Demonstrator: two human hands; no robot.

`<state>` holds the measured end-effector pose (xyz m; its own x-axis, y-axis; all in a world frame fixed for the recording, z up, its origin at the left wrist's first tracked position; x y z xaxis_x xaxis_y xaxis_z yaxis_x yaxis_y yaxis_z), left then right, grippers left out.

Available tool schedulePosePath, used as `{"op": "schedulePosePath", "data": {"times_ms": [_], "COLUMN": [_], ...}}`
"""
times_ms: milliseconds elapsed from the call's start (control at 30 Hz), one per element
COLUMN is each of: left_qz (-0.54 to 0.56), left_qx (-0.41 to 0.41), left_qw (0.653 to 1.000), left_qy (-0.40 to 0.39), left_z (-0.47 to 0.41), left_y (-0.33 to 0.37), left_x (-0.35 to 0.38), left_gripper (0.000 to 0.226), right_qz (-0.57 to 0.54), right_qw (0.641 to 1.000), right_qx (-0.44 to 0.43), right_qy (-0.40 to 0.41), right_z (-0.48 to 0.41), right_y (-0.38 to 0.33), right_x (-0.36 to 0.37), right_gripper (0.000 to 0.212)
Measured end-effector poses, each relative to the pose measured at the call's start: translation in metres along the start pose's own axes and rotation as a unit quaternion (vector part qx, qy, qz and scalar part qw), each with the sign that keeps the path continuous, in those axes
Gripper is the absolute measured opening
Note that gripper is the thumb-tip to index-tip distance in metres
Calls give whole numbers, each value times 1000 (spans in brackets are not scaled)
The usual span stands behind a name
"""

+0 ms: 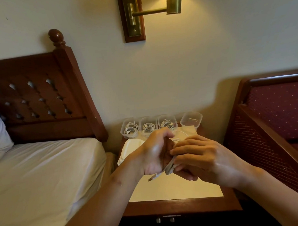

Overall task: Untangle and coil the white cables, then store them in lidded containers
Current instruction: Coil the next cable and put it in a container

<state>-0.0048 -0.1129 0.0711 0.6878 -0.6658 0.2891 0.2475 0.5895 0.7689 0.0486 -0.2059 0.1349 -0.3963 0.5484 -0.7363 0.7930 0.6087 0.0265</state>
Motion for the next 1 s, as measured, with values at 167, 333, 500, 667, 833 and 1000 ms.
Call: {"op": "schedulePosePath", "data": {"times_ms": [167,333,500,667,833,1000], "left_qz": [-36,-83,-212,-127,-154,-20], "left_qx": [-48,4,147,116,189,431], "left_qw": [996,993,966,983,968,862], "left_qy": [-63,-79,28,-57,51,265], "left_z": [6,6,8,15,24,64], "left_y": [-7,1,12,9,15,49], "left_x": [7,0,-5,-8,-13,-57], "left_gripper": [21,28,25,22,17,21], "right_qz": [13,49,52,39,27,40], "right_qw": [1000,997,996,997,997,998], "right_qx": [-20,-52,-69,-67,-55,4], "right_qy": [2,25,12,15,41,40], "right_z": [7,5,8,11,11,40], "right_y": [-2,-11,-13,-18,-20,5], "right_x": [4,1,10,12,15,12], "right_gripper": [32,30,15,17,19,14]}}
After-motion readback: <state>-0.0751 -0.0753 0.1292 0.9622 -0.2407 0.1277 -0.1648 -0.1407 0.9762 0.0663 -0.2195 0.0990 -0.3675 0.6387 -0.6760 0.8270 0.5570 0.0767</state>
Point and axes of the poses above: each hand's wrist, its own z-axis away from the middle knuckle, its own x-axis out of the palm, y = z × x, the point moved 8 cm from there along -z, towards the middle knuckle, and after that the axes turned 11 degrees about y, right-handed, at the moved point
